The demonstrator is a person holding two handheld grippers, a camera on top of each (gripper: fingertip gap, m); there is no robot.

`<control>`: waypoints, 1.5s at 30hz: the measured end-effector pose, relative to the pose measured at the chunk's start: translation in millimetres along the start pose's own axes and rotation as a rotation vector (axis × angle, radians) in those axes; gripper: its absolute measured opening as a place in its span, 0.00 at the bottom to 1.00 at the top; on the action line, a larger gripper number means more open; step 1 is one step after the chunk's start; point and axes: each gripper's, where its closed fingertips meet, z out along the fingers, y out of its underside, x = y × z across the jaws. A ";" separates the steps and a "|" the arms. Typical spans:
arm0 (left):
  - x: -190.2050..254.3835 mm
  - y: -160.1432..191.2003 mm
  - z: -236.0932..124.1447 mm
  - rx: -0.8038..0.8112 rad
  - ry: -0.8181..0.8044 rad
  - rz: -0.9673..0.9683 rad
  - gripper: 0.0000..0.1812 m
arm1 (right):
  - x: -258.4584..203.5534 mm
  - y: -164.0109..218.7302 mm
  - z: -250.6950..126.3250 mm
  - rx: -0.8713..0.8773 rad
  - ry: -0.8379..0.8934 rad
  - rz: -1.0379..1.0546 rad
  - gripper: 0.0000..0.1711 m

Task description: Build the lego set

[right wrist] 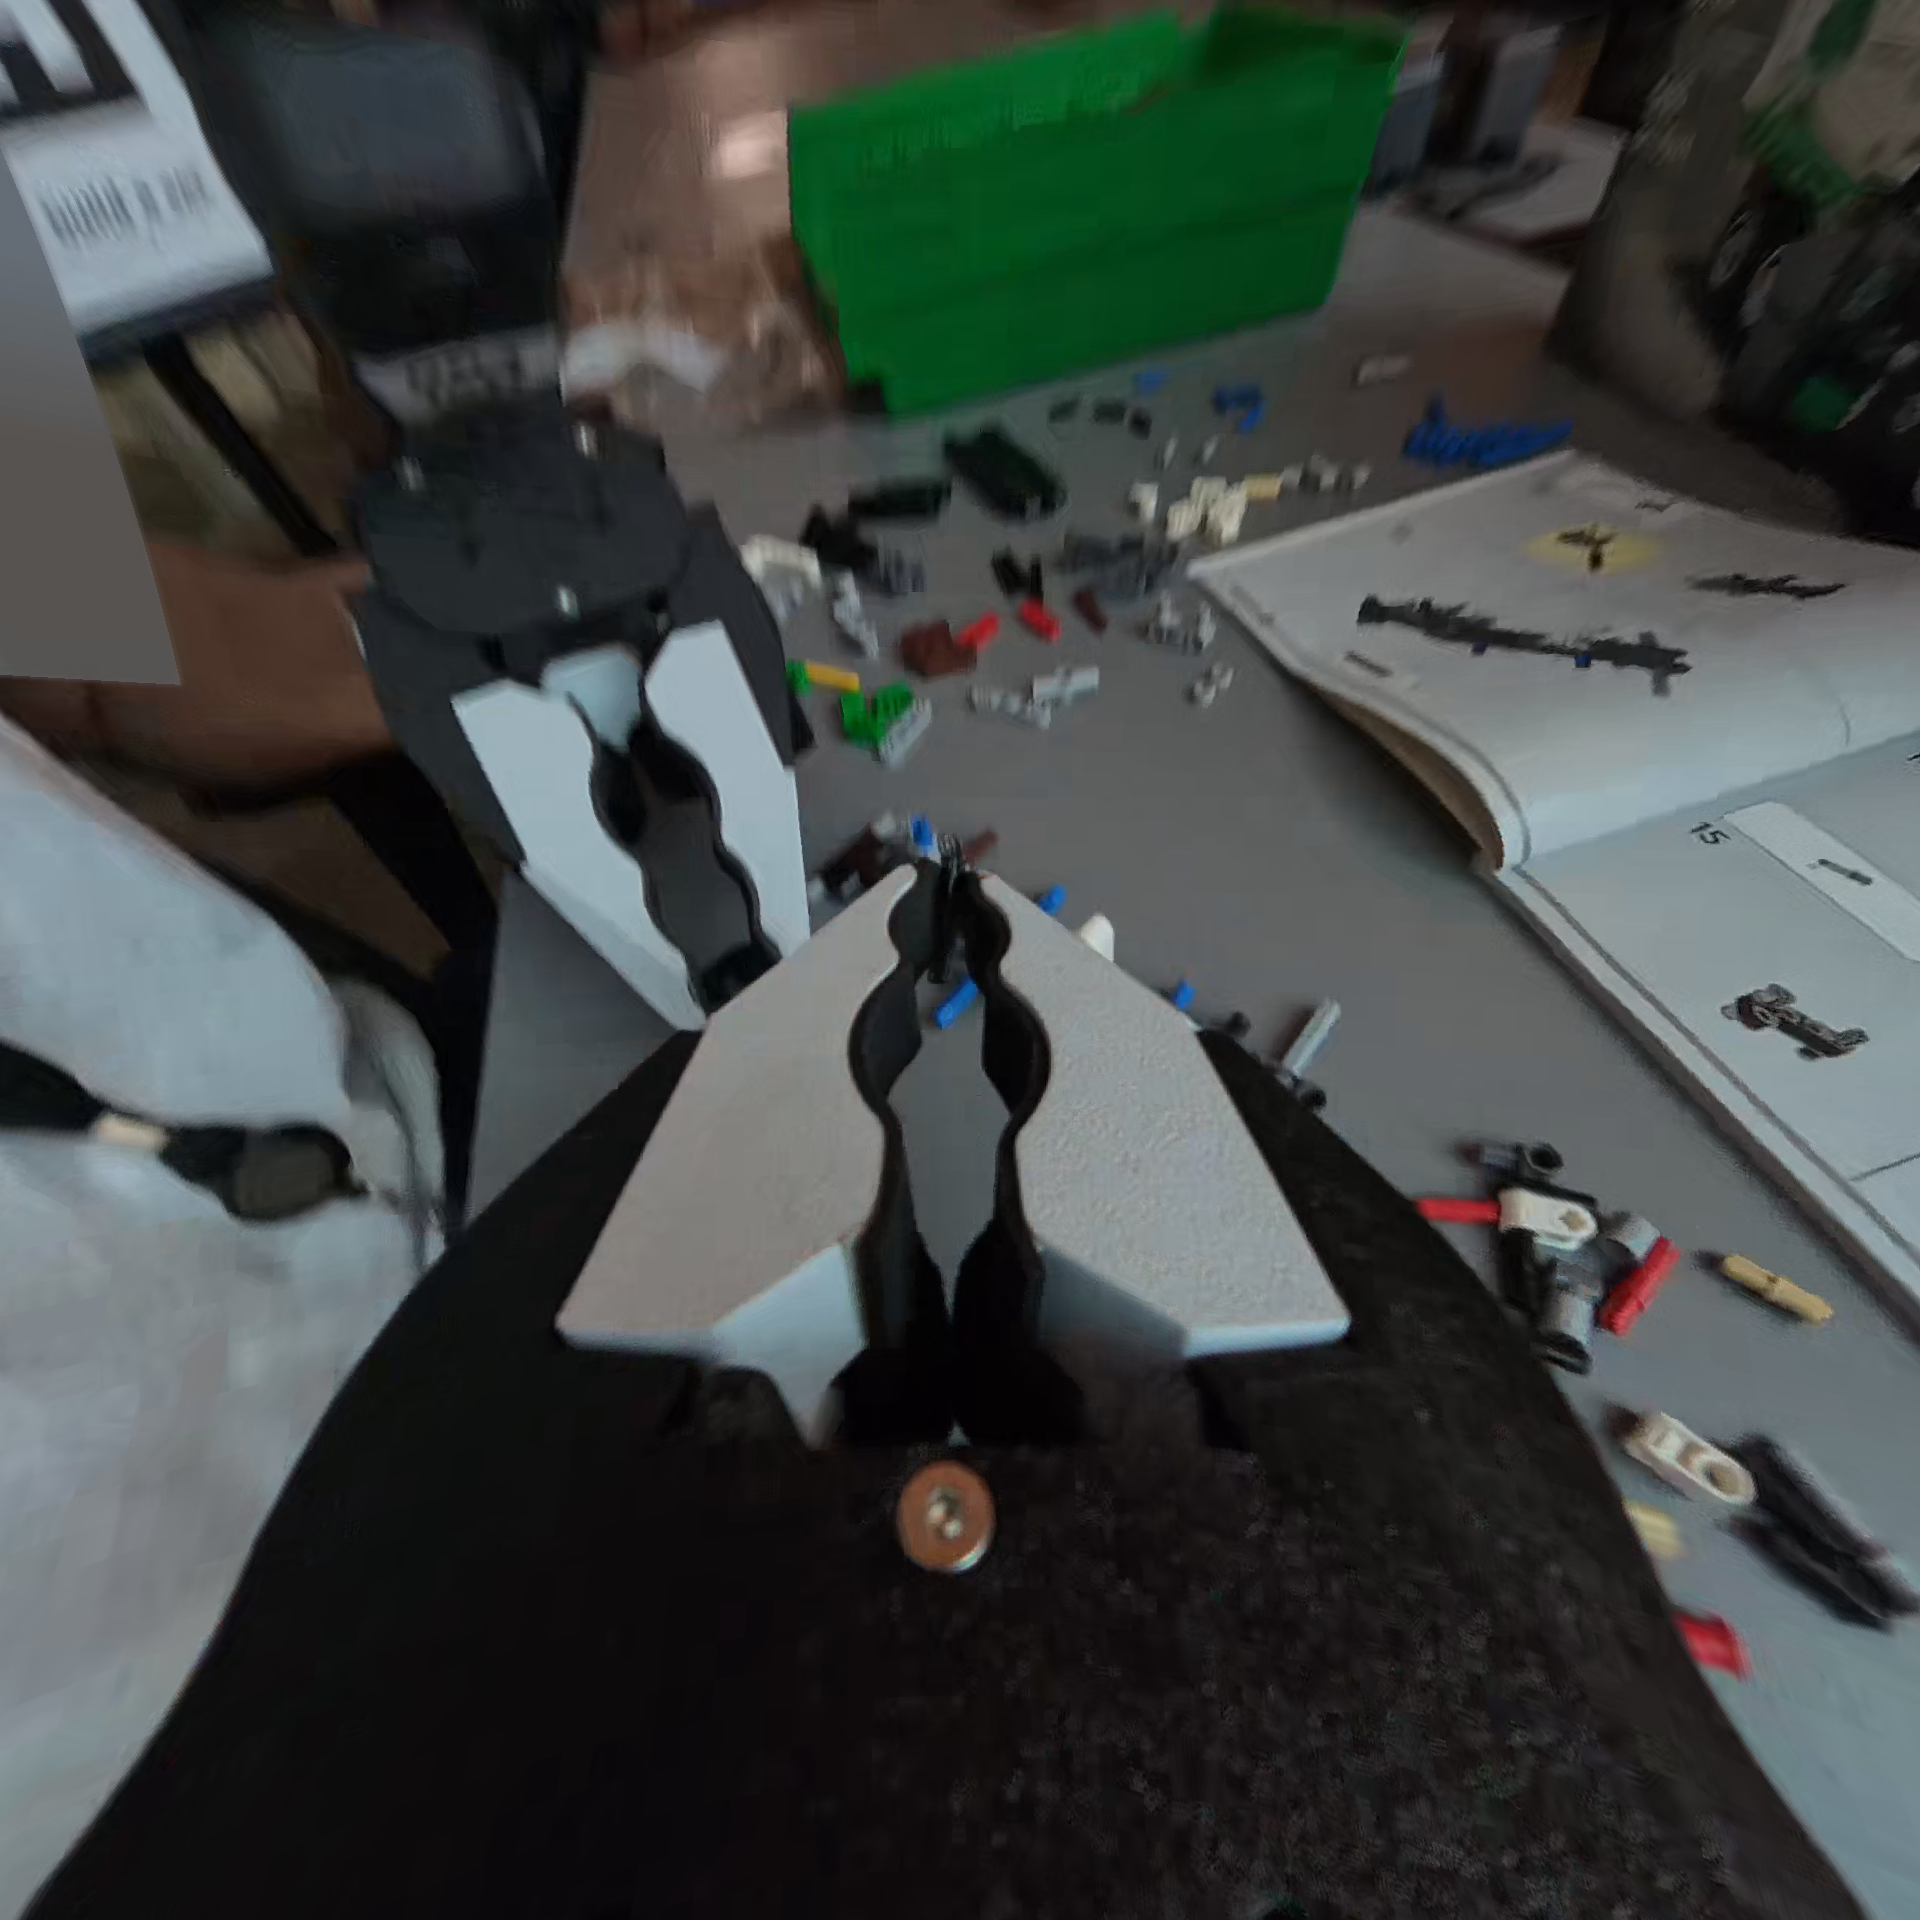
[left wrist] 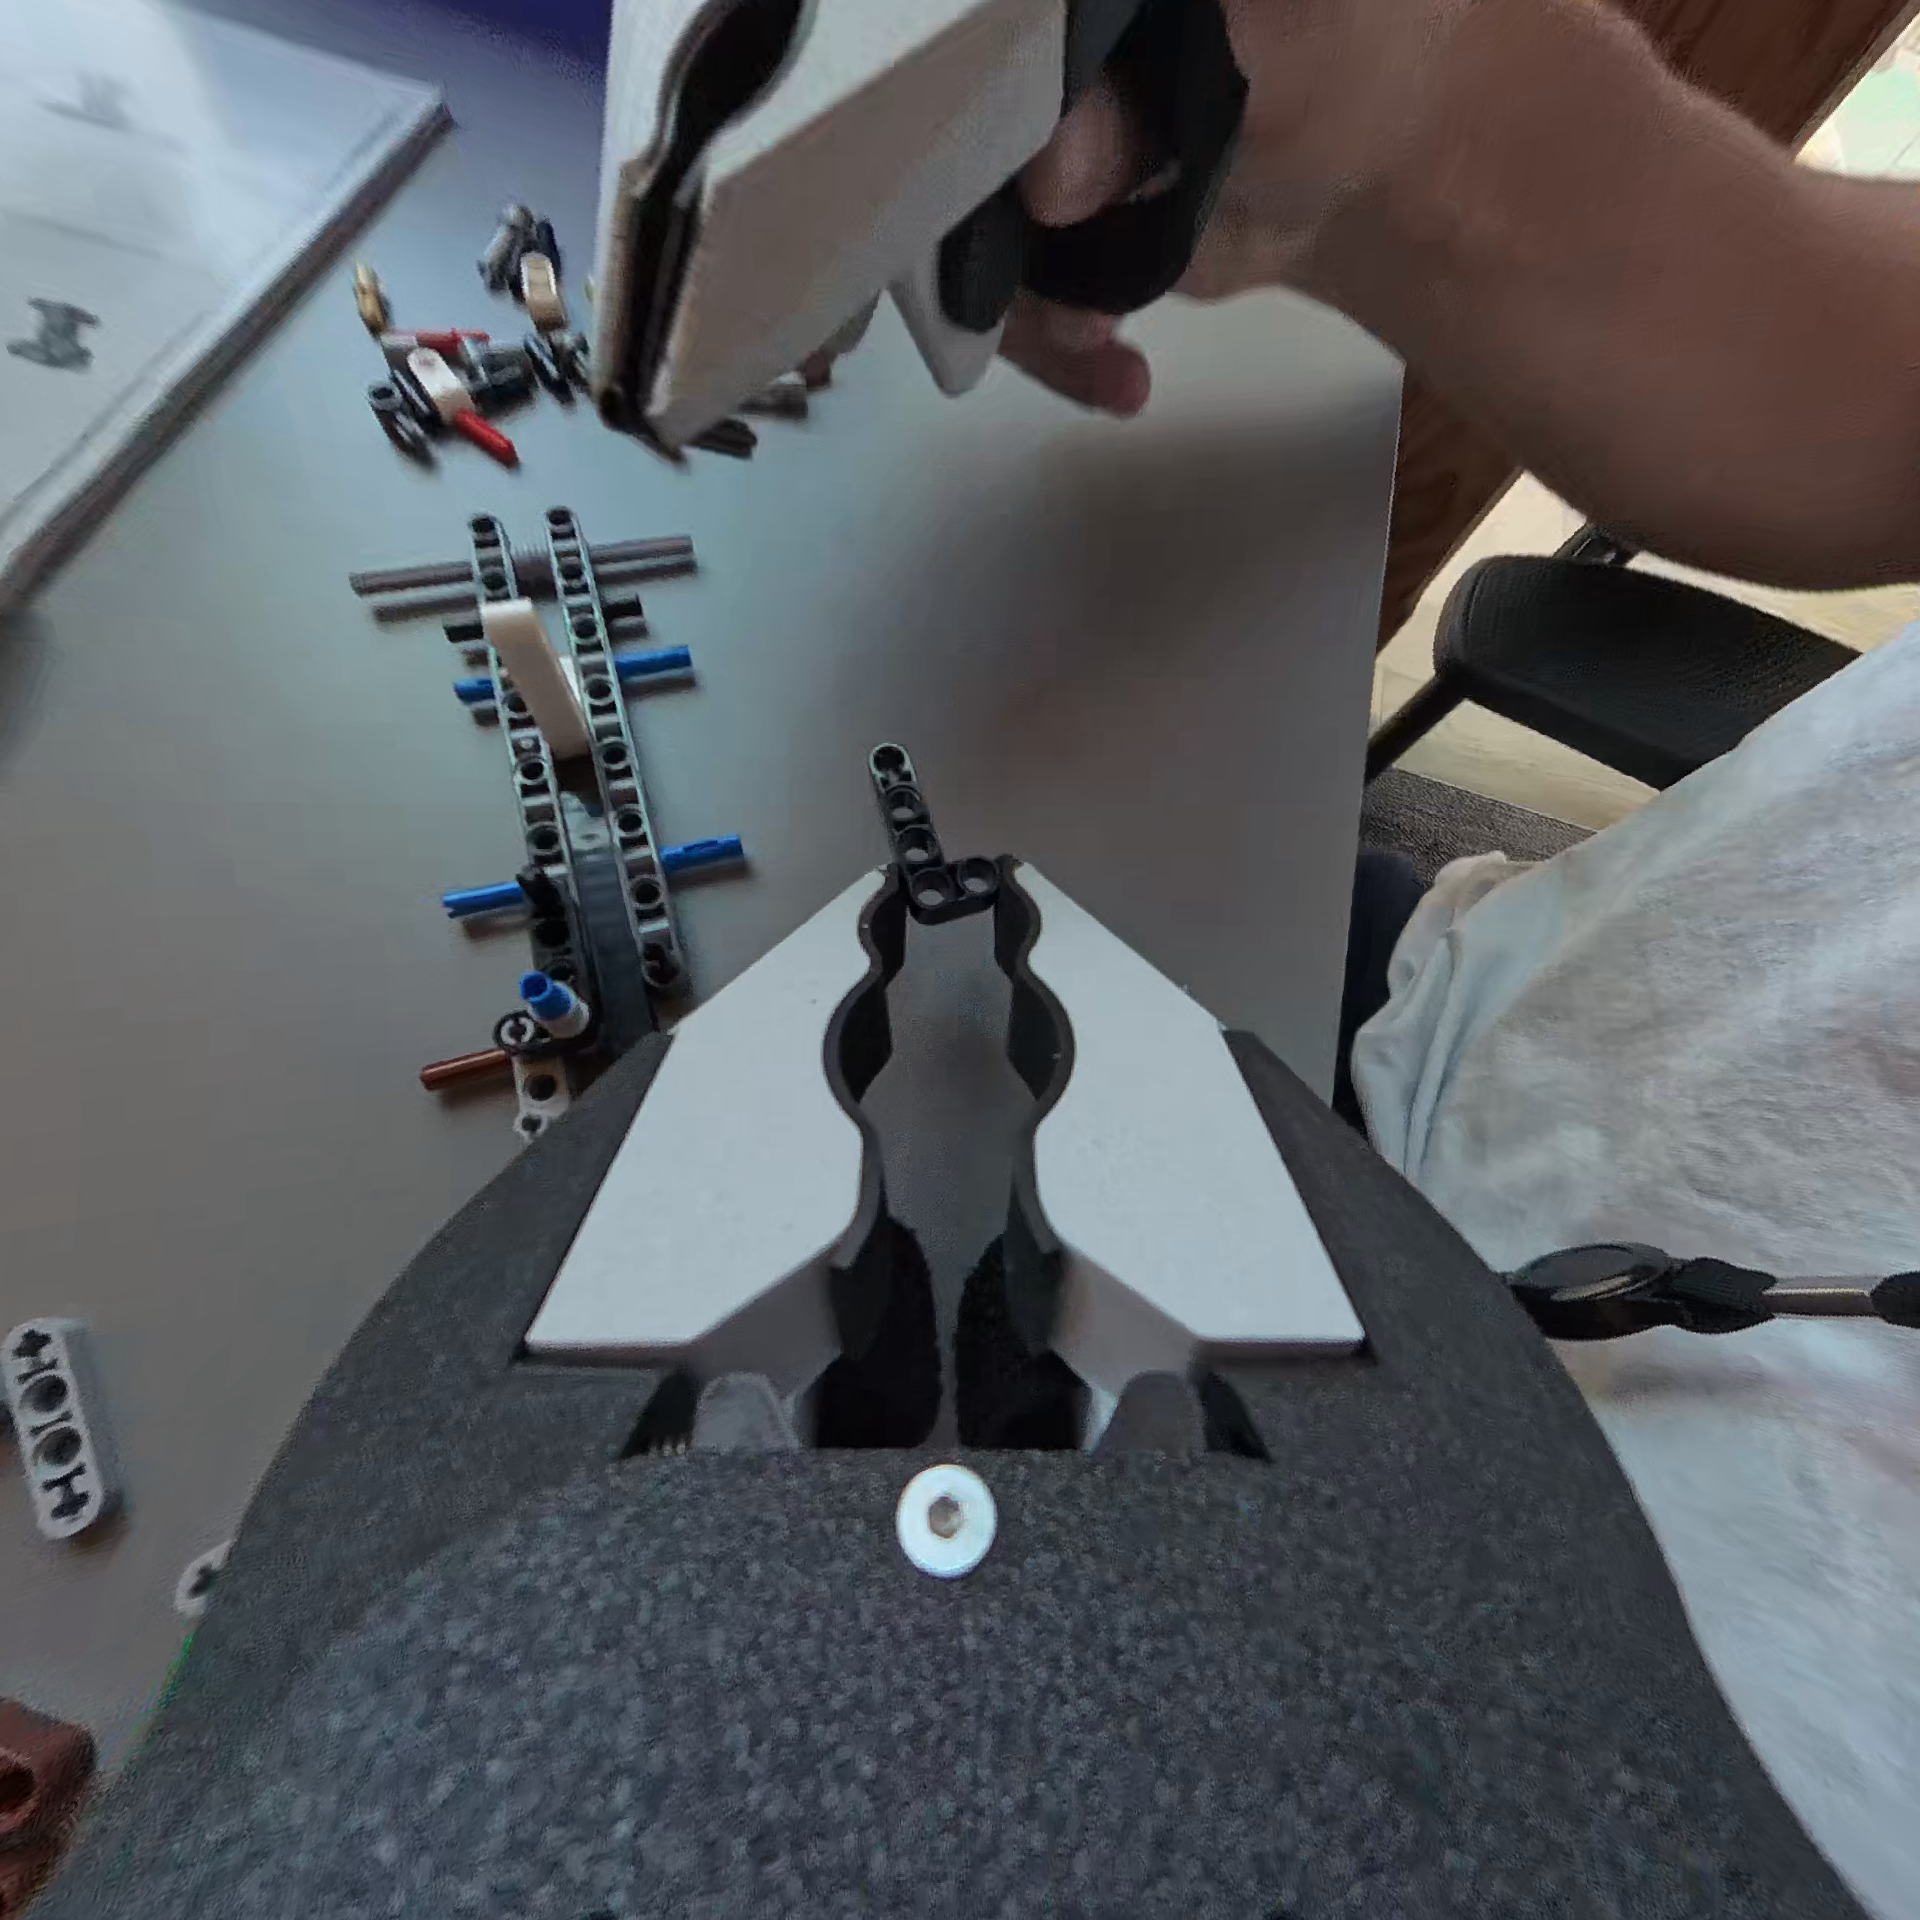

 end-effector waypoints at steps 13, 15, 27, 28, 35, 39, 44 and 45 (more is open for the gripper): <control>-7.1 -33.0 -18.2 0.227 -0.144 0.115 0.08 | -32.8 -27.4 31.0 0.325 -0.223 0.553 0.00; -7.8 -33.7 -20.6 0.238 -0.135 0.104 0.08 | -37.3 -22.0 35.2 0.288 -0.194 0.480 0.00; -9.7 -30.1 -26.3 0.238 -0.096 0.048 0.08 | -35.3 -15.9 15.3 0.234 -0.036 0.108 0.01; -9.6 -30.0 -26.3 0.237 -0.096 0.050 0.08 | -35.9 -14.9 14.3 0.232 -0.040 0.103 0.00; -12.1 -39.8 -40.3 0.340 -0.014 -0.073 0.08 | -31.5 -6.5 7.5 0.194 0.001 0.054 0.01; -20.8 -30.0 -36.9 0.271 -0.091 -0.038 0.08 | -16.9 1.9 3.9 0.136 0.062 0.139 0.01; -7.8 14.1 -2.6 -0.071 -0.138 0.126 0.08 | -22.8 -13.5 1.5 0.229 -0.043 0.412 0.00; -8.8 15.6 -0.1 -0.088 -0.151 0.130 0.08 | -24.4 -16.2 2.1 0.250 -0.061 0.435 0.00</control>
